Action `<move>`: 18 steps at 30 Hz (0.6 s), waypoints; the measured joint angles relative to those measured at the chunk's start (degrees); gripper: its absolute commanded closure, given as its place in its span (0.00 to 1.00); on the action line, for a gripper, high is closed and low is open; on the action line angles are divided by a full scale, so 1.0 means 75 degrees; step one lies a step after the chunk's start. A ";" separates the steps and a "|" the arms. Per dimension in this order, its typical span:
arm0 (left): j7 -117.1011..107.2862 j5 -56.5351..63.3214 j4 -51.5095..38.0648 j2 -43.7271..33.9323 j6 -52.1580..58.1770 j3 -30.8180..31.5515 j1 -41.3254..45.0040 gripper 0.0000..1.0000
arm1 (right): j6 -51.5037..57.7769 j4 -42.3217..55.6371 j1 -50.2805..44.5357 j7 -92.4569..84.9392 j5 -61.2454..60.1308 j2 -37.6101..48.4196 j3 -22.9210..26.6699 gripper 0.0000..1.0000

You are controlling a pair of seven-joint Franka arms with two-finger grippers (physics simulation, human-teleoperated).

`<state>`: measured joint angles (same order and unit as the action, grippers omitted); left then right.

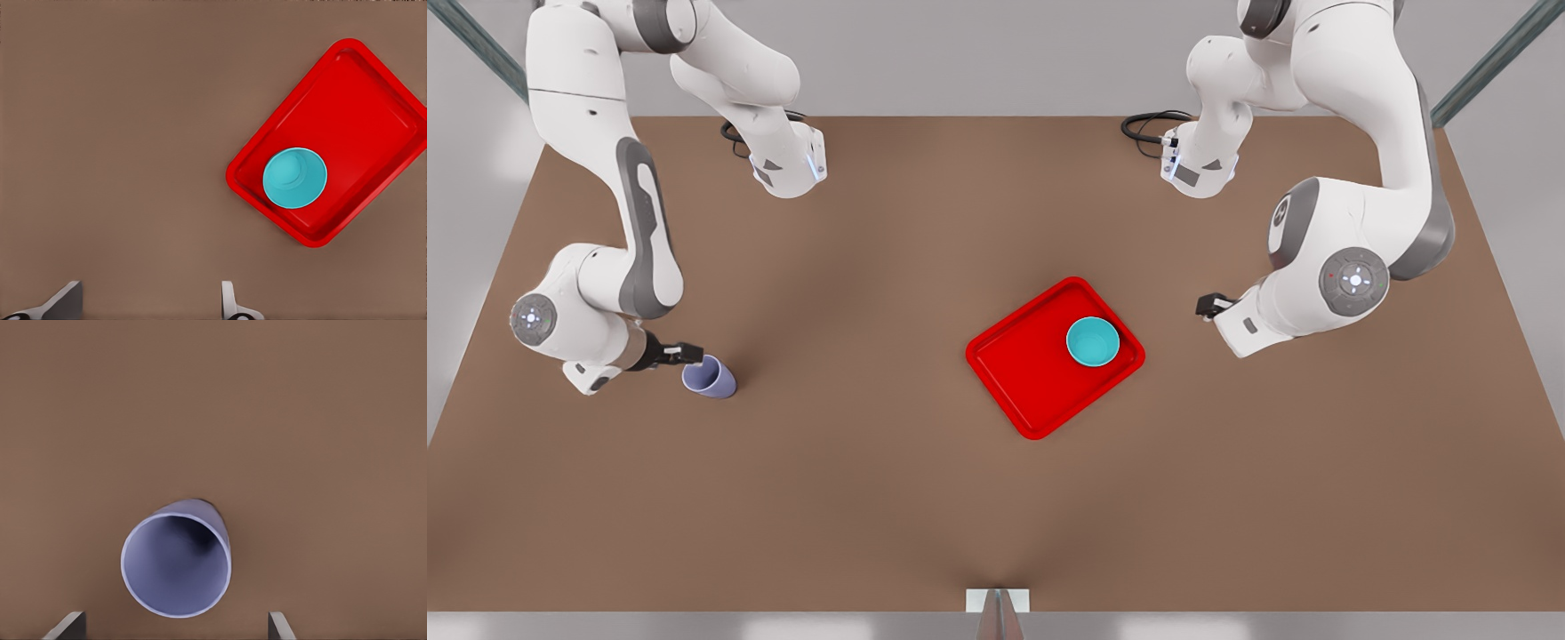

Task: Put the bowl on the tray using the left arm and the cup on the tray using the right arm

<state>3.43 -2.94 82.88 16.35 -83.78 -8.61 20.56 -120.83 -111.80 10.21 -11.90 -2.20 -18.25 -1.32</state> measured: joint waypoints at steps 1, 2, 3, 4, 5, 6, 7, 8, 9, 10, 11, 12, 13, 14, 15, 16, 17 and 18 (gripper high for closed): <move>0.0000 0.0001 0.0000 0.0000 -0.0002 0.0000 0.0001 0.00 | -0.0014 0.0209 -0.0012 0.0016 0.0011 -0.0269 0.0006 0.00; 0.0000 0.0002 0.0000 0.0000 0.0002 0.0011 0.0000 0.00 | 0.0030 0.0545 0.0063 0.0017 0.0012 -0.0634 0.0021 0.00; 0.0000 0.0003 0.0000 0.0000 0.0002 0.0010 0.0000 0.00 | -0.0008 0.0664 0.0071 0.0023 0.0012 -0.0812 0.0044 0.00; 0.0000 0.0002 0.0011 -0.0008 0.0002 0.0012 0.0001 0.00 | -0.0014 0.0651 0.0068 0.0028 0.0012 -0.0825 0.0035 0.00; 0.0000 0.0001 0.0005 -0.0012 0.0013 0.0012 0.0001 0.00 | 0.0024 0.0635 0.0069 0.0028 0.0012 -0.0814 0.0036 0.00; 0.0000 -0.0001 0.0000 -0.0012 0.0003 0.0012 0.0001 0.00 | 0.0065 0.0623 0.0069 0.0028 0.0001 -0.0799 0.0035 0.00; 0.0000 -0.0002 0.0000 -0.0021 0.0014 0.0012 0.0001 0.00 | 0.0051 0.0600 0.0069 0.0028 0.0000 -0.0818 0.0035 0.00; 0.0000 -0.0004 0.0004 -0.0034 0.0030 0.0012 0.0000 0.00 | -0.0016 0.0598 0.0083 0.0028 0.0007 -0.0873 0.0053 0.00; 0.0000 -0.0004 0.0000 -0.0035 0.0066 0.0012 0.0001 0.00 | -0.0119 0.0612 0.0099 0.0028 0.0012 -0.1023 0.0069 0.00; 0.0000 -0.0004 0.0000 -0.0046 0.0069 0.0012 0.0001 0.00 | -0.0309 0.0583 0.0225 -0.0003 0.0023 -0.1171 0.0082 0.00; 0.0009 -0.0005 0.0000 -0.0058 0.0072 0.0012 0.0000 0.00 | -0.0330 0.0586 0.0220 -0.0007 0.0024 -0.1237 0.0082 0.14; 0.0023 -0.0005 0.0003 -0.0058 0.0073 0.0012 0.0001 0.00 | -0.0320 0.0598 0.0209 -0.0007 0.0032 -0.1268 0.0082 0.48; 0.0023 -0.0005 0.0011 -0.0048 0.0073 0.0012 0.0001 0.00 | -0.0289 0.0576 0.0186 0.0003 0.0034 -0.1272 0.0073 0.74; 0.0019 -0.0006 0.0012 -0.0047 0.0073 0.0012 0.0001 0.00 | -0.0214 0.0575 0.0160 0.0015 0.0033 -0.1260 0.0074 0.79; 0.0019 -0.0006 0.0007 -0.0047 0.0073 0.0012 0.0001 0.00 | -0.0174 0.0575 0.0138 0.0028 0.0024 -0.1212 0.0070 0.79; 0.0030 -0.0006 0.0011 -0.0047 0.0073 0.0012 0.0001 0.00 | -0.0109 0.0575 0.0138 0.0057 0.0024 -0.1189 0.0059 0.79; 0.0035 -0.0006 0.0012 -0.0036 0.0073 0.0012 0.0001 0.00 | -0.0087 0.0575 0.0126 0.0178 0.0024 -0.1177 0.0038 0.79; 0.0035 -0.0007 0.0001 -0.0037 0.0073 0.0012 0.0000 0.00 | -0.0074 0.0586 0.0127 0.0203 0.0024 -0.1187 0.0035 0.79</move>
<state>3.69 -2.99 82.89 16.07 -83.23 -8.52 20.57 -121.38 -107.41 11.16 -10.38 -2.02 -27.15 -1.05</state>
